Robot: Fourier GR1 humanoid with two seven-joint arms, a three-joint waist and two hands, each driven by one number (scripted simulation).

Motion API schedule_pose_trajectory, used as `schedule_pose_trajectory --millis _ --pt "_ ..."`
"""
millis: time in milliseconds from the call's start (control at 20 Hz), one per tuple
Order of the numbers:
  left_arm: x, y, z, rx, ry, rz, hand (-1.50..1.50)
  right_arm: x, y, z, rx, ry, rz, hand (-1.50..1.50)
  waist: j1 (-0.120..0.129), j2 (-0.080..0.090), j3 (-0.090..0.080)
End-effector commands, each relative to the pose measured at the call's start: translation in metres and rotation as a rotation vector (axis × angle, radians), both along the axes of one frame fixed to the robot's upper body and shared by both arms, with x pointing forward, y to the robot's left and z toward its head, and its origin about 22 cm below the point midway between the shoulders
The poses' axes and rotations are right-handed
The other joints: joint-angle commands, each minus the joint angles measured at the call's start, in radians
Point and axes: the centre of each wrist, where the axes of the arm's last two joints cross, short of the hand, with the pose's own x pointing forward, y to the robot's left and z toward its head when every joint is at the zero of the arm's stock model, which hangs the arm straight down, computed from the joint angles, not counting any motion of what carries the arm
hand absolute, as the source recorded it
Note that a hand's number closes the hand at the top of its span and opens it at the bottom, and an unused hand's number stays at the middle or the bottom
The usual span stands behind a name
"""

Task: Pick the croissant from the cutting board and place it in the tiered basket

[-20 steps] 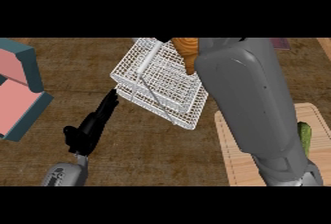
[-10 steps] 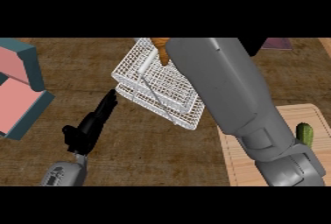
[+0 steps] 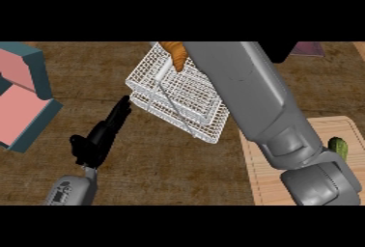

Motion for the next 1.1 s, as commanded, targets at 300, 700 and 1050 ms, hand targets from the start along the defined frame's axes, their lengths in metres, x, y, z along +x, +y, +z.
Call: schedule_pose_trajectory --millis 300,700,1050 --pt "-0.006 0.013 -0.008 -0.006 0.012 0.002 0.0 -0.006 0.019 0.008 0.224 -0.064 -0.145 -1.5 -0.007 -0.001 -0.001" --pt "-0.013 0.032 -0.012 0.012 0.012 0.091 0.0 0.017 -0.053 0.018 0.069 -0.322 -0.479 -1.5 -0.082 -0.022 0.001" --pt "-0.028 0.037 -0.02 0.001 0.041 0.131 0.0 -0.006 -0.108 0.043 0.214 -0.482 -0.558 -1.5 -0.129 -0.042 0.003"
